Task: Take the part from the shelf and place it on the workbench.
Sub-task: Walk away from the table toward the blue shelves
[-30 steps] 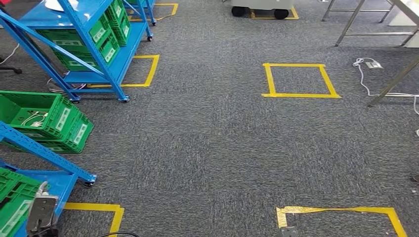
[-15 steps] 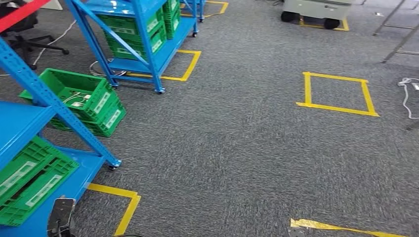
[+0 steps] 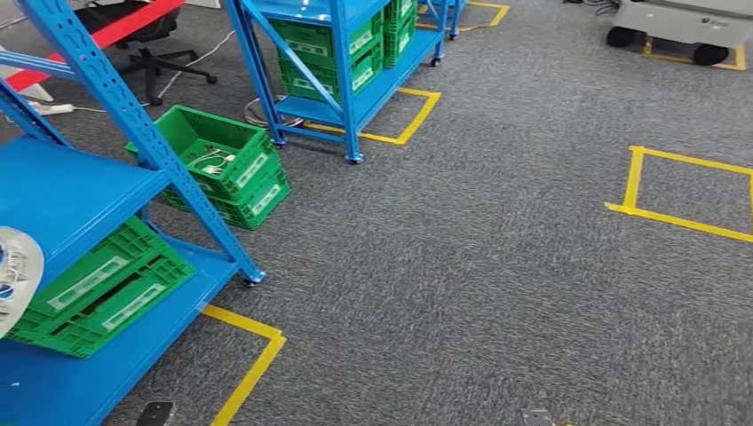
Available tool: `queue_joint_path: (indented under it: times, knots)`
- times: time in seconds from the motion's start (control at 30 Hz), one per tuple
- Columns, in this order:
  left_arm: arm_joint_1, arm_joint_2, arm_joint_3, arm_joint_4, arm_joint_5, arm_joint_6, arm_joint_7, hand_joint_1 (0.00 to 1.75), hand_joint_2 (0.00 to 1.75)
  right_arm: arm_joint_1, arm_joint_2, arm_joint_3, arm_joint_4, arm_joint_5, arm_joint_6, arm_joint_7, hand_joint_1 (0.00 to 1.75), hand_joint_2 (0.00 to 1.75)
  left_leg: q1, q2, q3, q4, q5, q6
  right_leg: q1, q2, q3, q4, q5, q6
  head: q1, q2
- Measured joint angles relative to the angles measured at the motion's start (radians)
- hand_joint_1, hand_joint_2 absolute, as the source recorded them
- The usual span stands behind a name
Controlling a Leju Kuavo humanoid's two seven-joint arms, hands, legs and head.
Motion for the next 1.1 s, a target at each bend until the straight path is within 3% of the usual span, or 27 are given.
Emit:
queue_joint_path:
  times: [0.07, 0.13, 0.17, 0.2, 0.27, 0.33, 0.4, 0.43, 0.5, 0.57, 0.6, 0.63, 0.67, 0.73, 0.8, 0.87, 0.9, 0.93, 1.0, 1.07, 1.1]
  knots:
    - [-0.005, 0.001, 0.01, 0.008, 0.005, -0.011, -0.01, 0.0, 0.0, 0.002, 0.0, 0.0, 0.0, 0.001, 0.001, -0.001, 0.0, 0.0, -0.003, 0.045, -0.058, 0.124, -0.064, -0.005, 0.003, -0.033, 0.001, -0.001, -0.001, -0.005, -0.004, 0.0]
    - [-0.008, 0.006, 0.028, 0.012, 0.021, -0.031, -0.032, 0.0, 0.0, 0.001, 0.0, 0.0, 0.0, 0.005, 0.001, -0.003, 0.0, 0.0, -0.001, 0.057, -0.096, 0.21, -0.088, -0.01, 0.004, -0.065, 0.001, -0.001, -0.002, -0.007, -0.004, 0.0]
    - [-0.007, 0.01, 0.041, 0.013, 0.036, -0.047, -0.046, 0.0, 0.0, -0.001, 0.001, 0.0, 0.0, 0.009, 0.001, -0.005, 0.0, 0.0, 0.0, 0.061, -0.09, 0.201, -0.073, -0.013, 0.004, -0.079, 0.001, -0.001, -0.003, -0.006, -0.004, 0.0]
    - [-0.007, 0.016, 0.057, 0.013, 0.053, -0.066, -0.061, 0.0, 0.0, -0.003, 0.003, 0.001, 0.001, 0.014, 0.0, -0.008, 0.0, 0.0, 0.002, 0.069, -0.066, 0.157, -0.043, -0.016, 0.002, -0.091, 0.002, -0.001, -0.004, -0.005, -0.004, 0.0]
    - [-0.012, 0.024, 0.089, 0.014, 0.083, -0.103, -0.084, 0.0, 0.0, -0.009, 0.007, 0.004, 0.002, 0.022, -0.003, -0.015, 0.0, 0.0, 0.002, 0.113, 0.005, 0.024, 0.014, -0.022, 0.006, -0.111, 0.003, 0.005, -0.011, 0.005, -0.007, 0.0]
    - [-0.018, 0.028, 0.116, 0.014, 0.101, -0.125, -0.092, 0.0, 0.0, -0.013, 0.008, 0.007, 0.004, 0.026, -0.005, -0.02, 0.0, 0.0, 0.0, 0.14, 0.041, -0.047, 0.03, -0.012, 0.013, -0.13, 0.006, 0.011, -0.018, 0.016, -0.008, 0.0]
    - [-0.018, 0.032, 0.139, 0.015, 0.109, -0.132, -0.091, 0.0, 0.0, -0.018, 0.008, 0.009, 0.007, 0.028, -0.007, -0.021, 0.0, 0.0, -0.002, 0.12, 0.04, -0.05, 0.026, 0.007, 0.014, -0.15, 0.013, 0.01, -0.022, 0.022, -0.005, 0.0]
    - [-0.016, 0.033, 0.149, 0.016, 0.111, -0.134, -0.09, 0.0, 0.0, -0.021, 0.008, 0.011, 0.008, 0.028, -0.007, -0.022, 0.0, 0.0, -0.002, 0.11, 0.041, -0.05, 0.027, 0.014, 0.011, -0.147, 0.014, 0.012, -0.028, 0.026, -0.004, 0.0]
    - [-0.016, 0.035, 0.163, 0.017, 0.116, -0.135, -0.086, 0.0, 0.0, -0.025, 0.008, 0.013, 0.01, 0.029, -0.007, -0.024, 0.0, 0.0, 0.0, 0.089, 0.041, -0.051, 0.028, 0.027, 0.006, -0.107, -0.006, 0.062, -0.063, 0.033, -0.002, 0.0]
    - [-0.019, 0.036, 0.176, 0.017, 0.124, -0.136, -0.076, 0.0, 0.0, -0.025, 0.008, 0.013, 0.011, 0.029, -0.007, -0.028, 0.0, 0.0, 0.0, 0.067, 0.04, -0.052, 0.029, 0.036, 0.005, -0.055, -0.069, 0.194, -0.127, 0.036, 0.002, 0.0]
    - [-0.021, 0.036, 0.183, 0.018, 0.127, -0.138, -0.069, 0.0, 0.0, -0.024, 0.008, 0.013, 0.012, 0.03, -0.006, -0.03, 0.0, 0.0, -0.001, 0.054, 0.039, -0.052, 0.029, 0.038, 0.005, -0.044, -0.105, 0.263, -0.152, 0.036, 0.003, 0.0]
    - [-0.021, 0.036, 0.189, 0.019, 0.129, -0.14, -0.063, 0.0, 0.0, -0.024, 0.008, 0.013, 0.013, 0.031, -0.006, -0.032, 0.0, 0.0, -0.003, 0.041, 0.039, -0.052, 0.029, 0.04, 0.006, -0.039, -0.13, 0.305, -0.159, 0.033, 0.003, 0.0]
    - [-0.02, 0.036, 0.195, 0.02, 0.128, -0.143, -0.059, 0.0, 0.0, -0.024, 0.008, 0.014, 0.014, 0.031, -0.005, -0.034, 0.0, 0.0, -0.004, 0.027, 0.04, -0.052, 0.029, 0.04, 0.006, -0.036, -0.137, 0.308, -0.144, 0.029, 0.003, 0.0]
    - [-0.02, 0.035, 0.203, 0.022, 0.124, -0.152, -0.055, 0.0, 0.0, -0.025, 0.008, 0.014, 0.016, 0.032, -0.005, -0.038, 0.0, 0.0, -0.005, -0.002, 0.043, -0.052, 0.029, 0.04, 0.008, -0.016, -0.099, 0.205, -0.069, 0.017, 0.003, 0.0]
    - [-0.022, 0.034, 0.206, 0.024, 0.116, -0.158, -0.055, 0.0, 0.0, -0.025, 0.008, 0.014, 0.017, 0.032, -0.005, -0.04, 0.0, 0.0, -0.006, -0.028, 0.042, -0.05, 0.03, 0.036, 0.006, 0.032, -0.044, 0.078, -0.016, 0.009, 0.003, 0.0]
    - [-0.022, 0.034, 0.207, 0.026, 0.104, -0.164, -0.056, 0.0, 0.0, -0.026, 0.008, 0.015, 0.018, 0.032, -0.007, -0.041, 0.0, 0.0, -0.002, -0.05, 0.034, -0.05, 0.035, 0.026, 0.006, 0.054, -0.019, 0.03, -0.012, 0.007, 0.003, 0.0]
    - [-0.021, 0.034, 0.207, 0.027, 0.098, -0.166, -0.057, 0.0, 0.0, -0.027, 0.008, 0.017, 0.018, 0.032, -0.009, -0.041, 0.0, 0.0, 0.0, -0.06, 0.03, -0.052, 0.039, 0.019, 0.007, 0.045, -0.016, 0.024, -0.012, 0.007, 0.003, 0.0]
    - [-0.019, 0.034, 0.207, 0.028, 0.092, -0.168, -0.059, 0.0, 0.0, -0.028, 0.008, 0.019, 0.019, 0.032, -0.01, -0.041, 0.0, 0.0, 0.002, -0.063, 0.027, -0.052, 0.039, 0.013, 0.007, 0.033, -0.013, 0.022, -0.009, 0.004, 0.003, 0.0]
    - [-0.017, 0.034, 0.207, 0.03, 0.079, -0.175, -0.065, 0.0, 0.0, -0.029, 0.008, 0.022, 0.019, 0.03, -0.012, -0.041, 0.0, 0.0, -0.002, -0.025, 0.01, -0.021, 0.013, 0.003, 0.004, 0.008, -0.01, 0.01, -0.002, -0.006, -0.002, 0.0]
    - [-0.022, 0.035, 0.208, 0.032, 0.074, -0.186, -0.074, 0.0, 0.0, -0.028, 0.007, 0.023, 0.019, 0.027, -0.013, -0.04, 0.0, 0.0, -0.005, 0.034, -0.039, 0.088, -0.051, -0.003, 0.004, -0.023, -0.007, 0.005, 0.001, -0.013, -0.006, 0.0]
    - [-0.025, 0.037, 0.208, 0.033, 0.076, -0.192, -0.08, 0.0, 0.0, -0.027, 0.007, 0.023, 0.019, 0.025, -0.013, -0.039, 0.0, 0.0, -0.005, 0.048, -0.068, 0.154, -0.08, -0.006, 0.005, -0.04, -0.007, 0.005, 0.0, -0.014, -0.007, 0.0]
